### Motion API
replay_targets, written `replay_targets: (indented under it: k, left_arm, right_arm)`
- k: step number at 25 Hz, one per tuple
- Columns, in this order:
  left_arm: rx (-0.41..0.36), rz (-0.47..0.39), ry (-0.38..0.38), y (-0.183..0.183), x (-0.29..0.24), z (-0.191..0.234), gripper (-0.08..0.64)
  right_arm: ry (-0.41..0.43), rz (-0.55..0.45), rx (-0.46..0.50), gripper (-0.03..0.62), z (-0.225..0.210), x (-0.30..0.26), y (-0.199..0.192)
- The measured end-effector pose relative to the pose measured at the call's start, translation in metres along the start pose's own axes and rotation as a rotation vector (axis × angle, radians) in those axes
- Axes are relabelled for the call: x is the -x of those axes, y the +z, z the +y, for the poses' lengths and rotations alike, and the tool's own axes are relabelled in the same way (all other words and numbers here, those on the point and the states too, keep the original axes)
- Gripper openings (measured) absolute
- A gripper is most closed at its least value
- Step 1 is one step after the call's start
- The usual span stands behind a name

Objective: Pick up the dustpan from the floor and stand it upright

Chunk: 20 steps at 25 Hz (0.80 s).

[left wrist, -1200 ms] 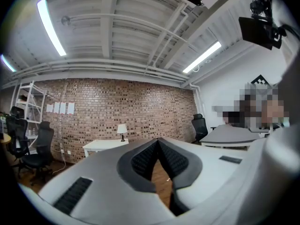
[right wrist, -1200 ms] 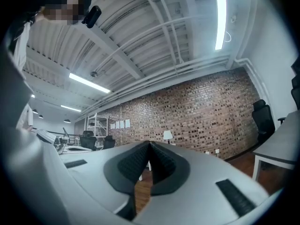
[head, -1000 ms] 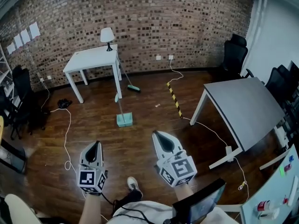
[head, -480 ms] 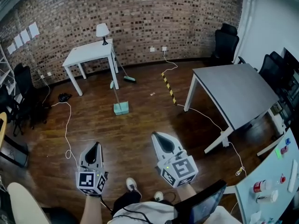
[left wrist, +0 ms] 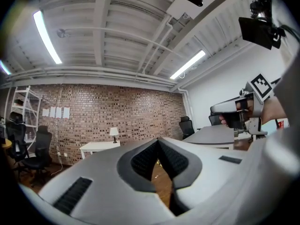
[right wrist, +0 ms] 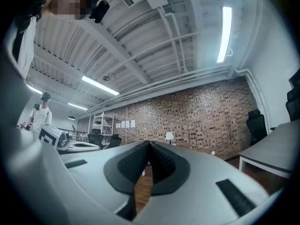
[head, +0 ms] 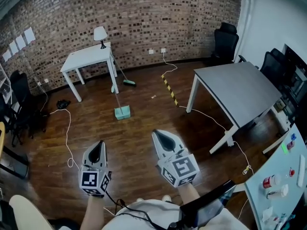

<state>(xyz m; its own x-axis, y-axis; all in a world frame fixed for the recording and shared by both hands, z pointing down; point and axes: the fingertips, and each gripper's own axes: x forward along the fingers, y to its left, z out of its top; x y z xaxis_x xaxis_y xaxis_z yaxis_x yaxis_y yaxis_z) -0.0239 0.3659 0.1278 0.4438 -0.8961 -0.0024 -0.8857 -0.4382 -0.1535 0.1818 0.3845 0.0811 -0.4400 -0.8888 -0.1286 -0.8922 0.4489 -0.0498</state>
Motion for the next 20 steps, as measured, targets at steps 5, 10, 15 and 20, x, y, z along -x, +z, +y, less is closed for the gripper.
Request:
replay_targets:
  k: [5, 10, 15, 20]
  left_arm:
    - [0.0, -0.011, -0.003, 0.0, -0.001, 0.005, -0.003]
    - [0.007, -0.008, 0.001, -0.002, -0.002, 0.008, -0.003]
    - [0.004, -0.004, 0.005, -0.003, -0.007, 0.016, -0.003]
    - [-0.002, -0.003, 0.01, -0.003, -0.012, 0.021, -0.003]
  right_arm:
    - [-0.002, 0.0, 0.014, -0.014, 0.006, -0.007, -0.002]
    - [-0.013, 0.055, 0.043, -0.015, 0.006, -0.016, -0.013]
    - [-0.002, 0.083, 0.063, -0.015, 0.011, -0.029, -0.019]
    - [0.012, 0.083, 0.045, -0.015, 0.011, -0.04, -0.022]
